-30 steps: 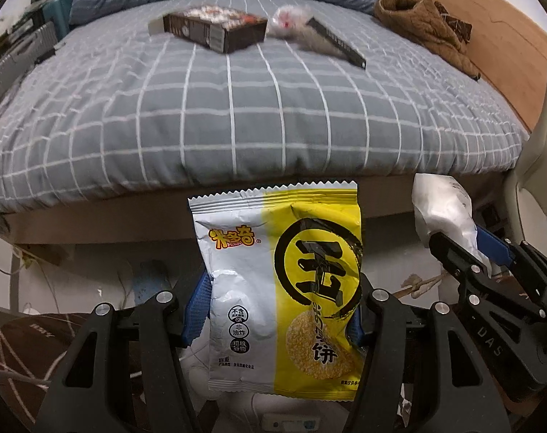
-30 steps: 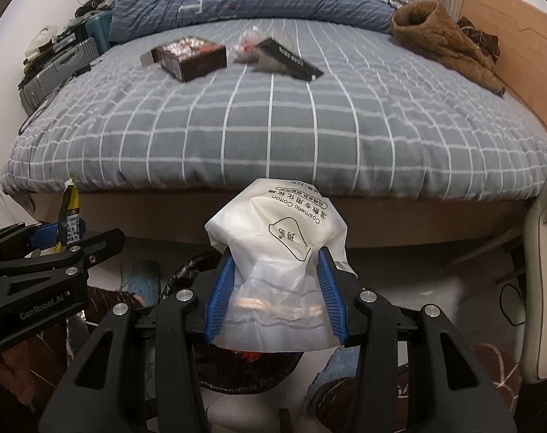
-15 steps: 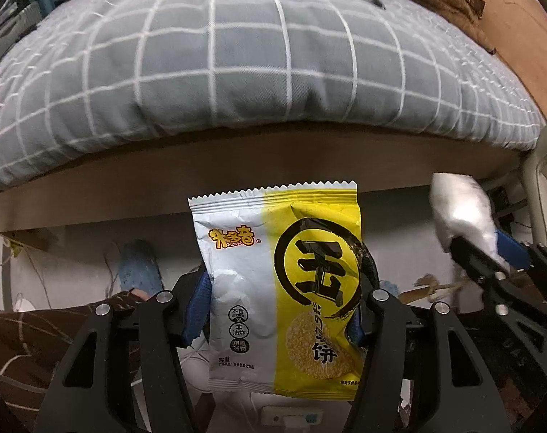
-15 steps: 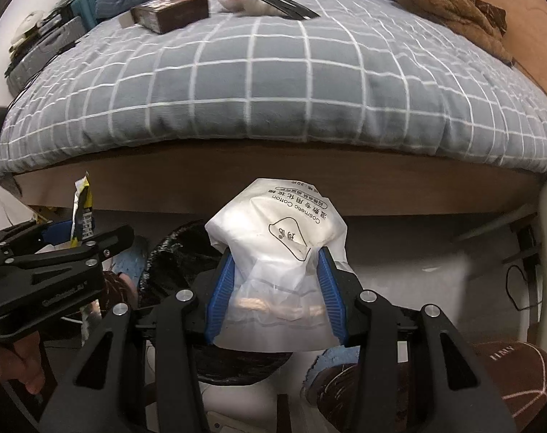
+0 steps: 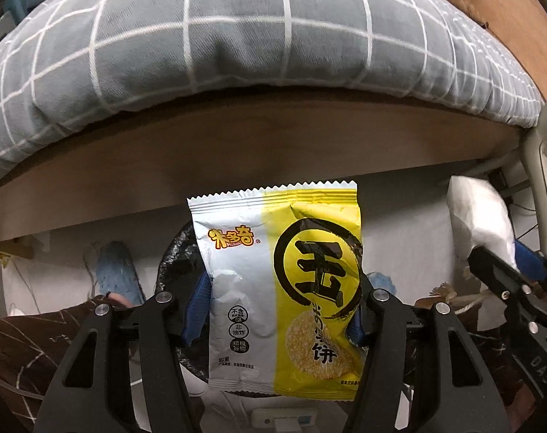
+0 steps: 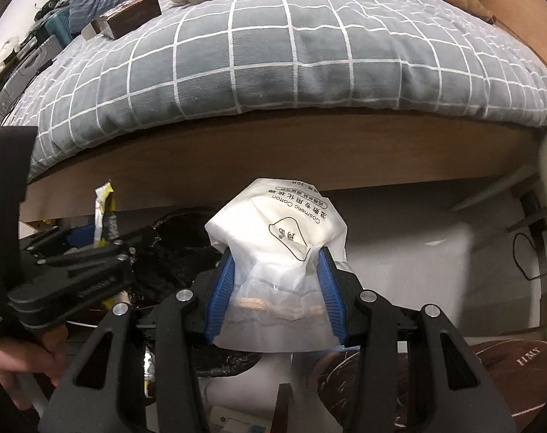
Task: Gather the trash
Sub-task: 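Carry the white bag and snack packet in both tools over the black bin, then open the left tool over the bin while the right tool releases the white bag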
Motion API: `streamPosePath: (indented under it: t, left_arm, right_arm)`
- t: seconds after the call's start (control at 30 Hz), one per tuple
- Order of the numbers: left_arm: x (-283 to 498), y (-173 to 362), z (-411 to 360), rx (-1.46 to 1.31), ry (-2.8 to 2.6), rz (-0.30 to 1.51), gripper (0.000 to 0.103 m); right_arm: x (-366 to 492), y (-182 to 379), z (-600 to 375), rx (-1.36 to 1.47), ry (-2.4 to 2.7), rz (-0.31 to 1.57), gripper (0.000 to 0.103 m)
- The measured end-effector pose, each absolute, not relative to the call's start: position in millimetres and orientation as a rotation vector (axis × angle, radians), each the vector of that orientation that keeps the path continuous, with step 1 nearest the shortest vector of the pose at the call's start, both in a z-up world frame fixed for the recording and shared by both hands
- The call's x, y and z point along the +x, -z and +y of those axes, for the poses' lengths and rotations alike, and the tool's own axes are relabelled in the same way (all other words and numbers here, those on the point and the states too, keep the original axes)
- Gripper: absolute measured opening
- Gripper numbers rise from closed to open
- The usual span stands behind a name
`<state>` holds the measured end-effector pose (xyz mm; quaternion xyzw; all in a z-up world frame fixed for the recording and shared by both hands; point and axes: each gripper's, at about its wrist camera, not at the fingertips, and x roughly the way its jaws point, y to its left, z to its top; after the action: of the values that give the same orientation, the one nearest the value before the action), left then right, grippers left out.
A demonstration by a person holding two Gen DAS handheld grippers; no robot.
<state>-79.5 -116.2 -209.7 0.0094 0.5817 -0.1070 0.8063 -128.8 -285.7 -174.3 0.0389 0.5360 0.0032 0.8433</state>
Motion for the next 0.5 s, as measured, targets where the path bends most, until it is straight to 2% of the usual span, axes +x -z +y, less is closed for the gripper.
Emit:
streamPosePath:
  t: [0.1,0.37,0.5]
  left_arm:
    - [-79.6,212.9,-114.0,0.016,0.219,1.242,0.063]
    - [-80.1,217.2,-104.0,0.02,0.182,1.239,0.09]
    - [-82.3,218.6,-89.5,0.026,0.159,1.237,0.096]
  right_arm:
    - [-127.5,175.5,-282.6,0.071,-0.018,1.13,0.044]
    - [-122.3,188.6,-266.4,0.054,-0.03,1.159,0.044]
    - [-118.4,198.9,-253.4,0.028,-0.049,1.182,0.044]
